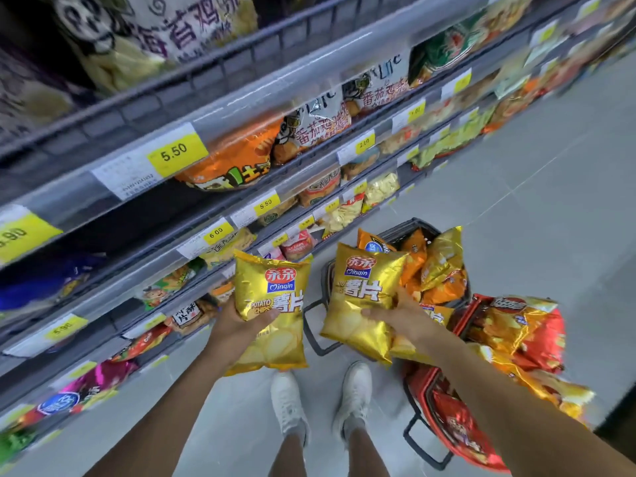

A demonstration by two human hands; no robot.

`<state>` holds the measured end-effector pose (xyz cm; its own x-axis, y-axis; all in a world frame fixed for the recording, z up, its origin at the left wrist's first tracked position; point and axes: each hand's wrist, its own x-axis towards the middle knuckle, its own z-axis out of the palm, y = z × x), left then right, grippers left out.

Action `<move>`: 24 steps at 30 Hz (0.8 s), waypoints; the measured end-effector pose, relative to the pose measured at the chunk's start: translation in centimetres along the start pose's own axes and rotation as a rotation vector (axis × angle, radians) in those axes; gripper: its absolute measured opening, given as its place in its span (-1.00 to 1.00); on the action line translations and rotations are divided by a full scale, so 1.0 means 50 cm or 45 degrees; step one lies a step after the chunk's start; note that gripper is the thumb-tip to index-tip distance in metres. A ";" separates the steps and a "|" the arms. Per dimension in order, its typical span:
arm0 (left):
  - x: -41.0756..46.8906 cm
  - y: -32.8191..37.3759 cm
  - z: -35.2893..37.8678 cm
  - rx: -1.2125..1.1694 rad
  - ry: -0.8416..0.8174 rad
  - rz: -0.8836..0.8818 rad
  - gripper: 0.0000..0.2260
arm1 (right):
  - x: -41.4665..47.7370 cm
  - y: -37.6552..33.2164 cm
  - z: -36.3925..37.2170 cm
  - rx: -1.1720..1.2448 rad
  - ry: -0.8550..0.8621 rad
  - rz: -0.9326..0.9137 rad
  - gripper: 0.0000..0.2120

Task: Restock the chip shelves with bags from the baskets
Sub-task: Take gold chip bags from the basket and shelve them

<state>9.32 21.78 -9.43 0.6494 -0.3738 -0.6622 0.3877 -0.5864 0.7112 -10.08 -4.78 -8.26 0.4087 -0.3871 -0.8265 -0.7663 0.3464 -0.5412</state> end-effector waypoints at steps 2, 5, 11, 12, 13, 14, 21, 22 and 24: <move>-0.029 0.037 0.010 0.005 -0.064 0.005 -0.73 | -0.063 -0.012 -0.028 0.038 -0.006 -0.013 -0.26; -0.061 0.089 0.028 -0.019 -0.170 0.029 -0.77 | -0.155 -0.030 -0.065 0.110 -0.035 -0.053 -0.27; -0.151 0.204 0.063 -0.100 -0.388 0.066 -0.41 | -0.303 -0.026 -0.144 0.246 -0.091 -0.204 -0.06; -0.164 0.217 0.068 -0.120 -0.417 0.072 -0.41 | -0.319 -0.026 -0.153 0.264 -0.107 -0.227 -0.04; -0.176 0.232 0.075 -0.141 -0.451 0.067 -0.40 | -0.331 -0.024 -0.162 0.287 -0.118 -0.247 -0.05; -0.193 0.246 0.087 -0.153 -0.480 0.084 -0.35 | -0.354 -0.023 -0.176 0.301 -0.115 -0.282 -0.11; -0.311 0.305 0.144 -0.241 -0.571 0.223 -0.08 | -0.495 -0.033 -0.245 0.296 -0.026 -0.472 -0.32; -0.332 0.312 0.148 -0.253 -0.584 0.238 -0.05 | -0.514 -0.037 -0.252 0.281 -0.012 -0.500 -0.34; -0.379 0.321 0.154 -0.282 -0.591 0.256 -0.02 | -0.556 -0.046 -0.261 0.234 -0.010 -0.545 -0.34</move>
<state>-1.78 13.90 12.72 0.3873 -0.7698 -0.5074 0.4467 -0.3248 0.8337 -26.17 -5.97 17.97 0.6735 -0.5220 -0.5234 -0.4275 0.3025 -0.8519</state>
